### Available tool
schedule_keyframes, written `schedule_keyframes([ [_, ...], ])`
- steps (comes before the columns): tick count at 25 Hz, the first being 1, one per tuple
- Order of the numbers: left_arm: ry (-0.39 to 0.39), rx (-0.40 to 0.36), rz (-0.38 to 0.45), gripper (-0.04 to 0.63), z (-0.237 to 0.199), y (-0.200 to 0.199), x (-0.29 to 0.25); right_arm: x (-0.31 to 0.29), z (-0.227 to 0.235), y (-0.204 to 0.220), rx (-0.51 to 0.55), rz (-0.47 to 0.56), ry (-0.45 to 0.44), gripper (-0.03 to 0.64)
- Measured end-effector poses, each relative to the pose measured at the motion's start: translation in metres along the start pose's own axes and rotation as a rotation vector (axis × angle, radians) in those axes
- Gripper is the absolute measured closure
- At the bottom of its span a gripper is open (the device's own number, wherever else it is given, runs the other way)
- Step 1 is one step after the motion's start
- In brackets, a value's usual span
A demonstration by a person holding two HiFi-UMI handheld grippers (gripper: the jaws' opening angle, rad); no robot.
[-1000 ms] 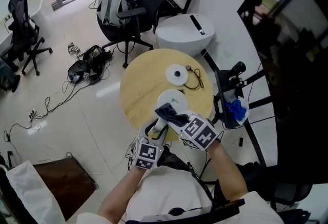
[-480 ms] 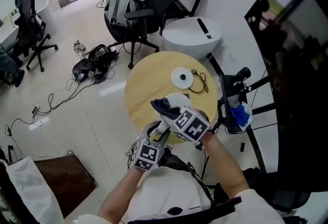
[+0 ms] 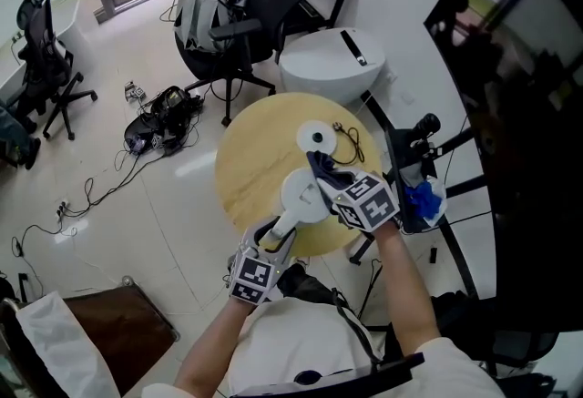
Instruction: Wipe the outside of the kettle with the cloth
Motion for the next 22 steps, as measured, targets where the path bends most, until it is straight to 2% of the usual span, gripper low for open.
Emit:
schedule_keyframes([
  [5,0.018,-0.007,-0.007,0.425,-0.002,0.000,0.000,0.013,-0.027,0.022,0.009,-0.024,-0.012,0.549],
  [10,0.029,-0.023,-0.014,0.425,-0.003,0.000,-0.001,0.008,-0.084,0.013,0.094,-0.023,-0.129,0.549],
  [13,0.032,-0.030,-0.018,0.425,-0.003,0.000,0.000,0.001,-0.104,-0.001,0.139,-0.018,-0.171,0.549],
  [17,0.036,-0.040,-0.022,0.426,-0.003,0.000,0.000,-0.008,-0.100,-0.018,0.153,-0.012,-0.175,0.549],
  [22,0.037,-0.043,-0.032,0.426,-0.005,-0.001,0.000,-0.015,-0.056,-0.026,0.056,0.025,-0.107,0.549],
])
Point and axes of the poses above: the fingertips, and each gripper's own axes: x backward along the fingers, z to its right, y out of its underside, the point moved 7 cm from there along x, backward along the fingers, and after that the axes turned 13 degrees about -z, right-handed, at the moved point
